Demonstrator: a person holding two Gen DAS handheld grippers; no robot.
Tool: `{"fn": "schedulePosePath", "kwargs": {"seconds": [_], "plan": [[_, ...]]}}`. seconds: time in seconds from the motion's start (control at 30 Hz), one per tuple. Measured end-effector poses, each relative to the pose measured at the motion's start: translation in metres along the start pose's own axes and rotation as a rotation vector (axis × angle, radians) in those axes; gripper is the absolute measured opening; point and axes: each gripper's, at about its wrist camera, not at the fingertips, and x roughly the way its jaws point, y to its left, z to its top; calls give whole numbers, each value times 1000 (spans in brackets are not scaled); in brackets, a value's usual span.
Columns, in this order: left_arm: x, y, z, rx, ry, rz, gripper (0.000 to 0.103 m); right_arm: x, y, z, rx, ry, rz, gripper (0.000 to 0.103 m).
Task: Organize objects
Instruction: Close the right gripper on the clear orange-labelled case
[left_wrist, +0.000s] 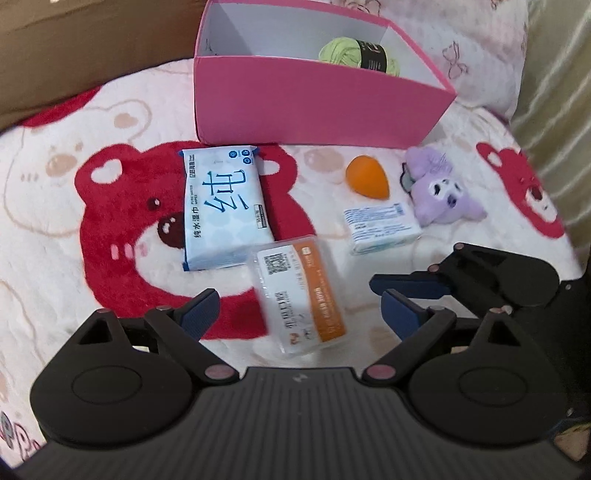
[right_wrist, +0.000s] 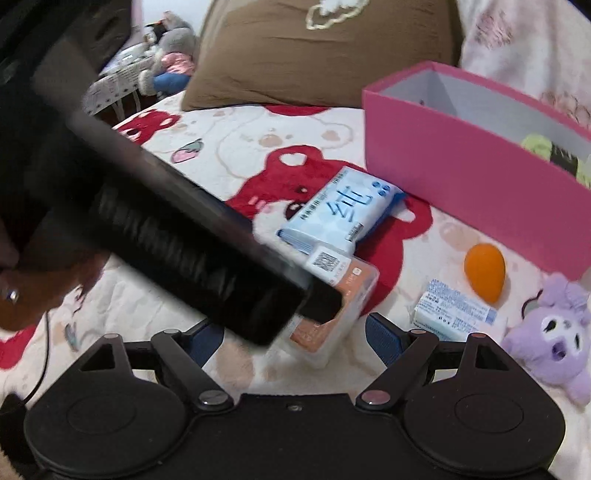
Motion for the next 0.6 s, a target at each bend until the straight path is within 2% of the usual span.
{"fn": "schedulePosePath", "kwargs": {"seconds": [0.1, 0.23, 0.33, 0.47, 0.6], "plan": [[2, 1, 0, 23, -10, 15, 94, 3, -3, -9, 53, -16, 10, 87], [11, 3, 0, 12, -10, 19, 93, 9, 1, -25, 105, -14, -29, 85], [21, 5, 0, -17, 24, -14, 84, 11, 9, -28, 67, -26, -31, 85], [29, 5, -5, -25, 17, -60, 76, 23, 10, -25, 41, -42, -77, 83], [38, 8, -8, -67, -8, -76, 69, 33, -2, -27, 90, -20, -66, 75]]}}
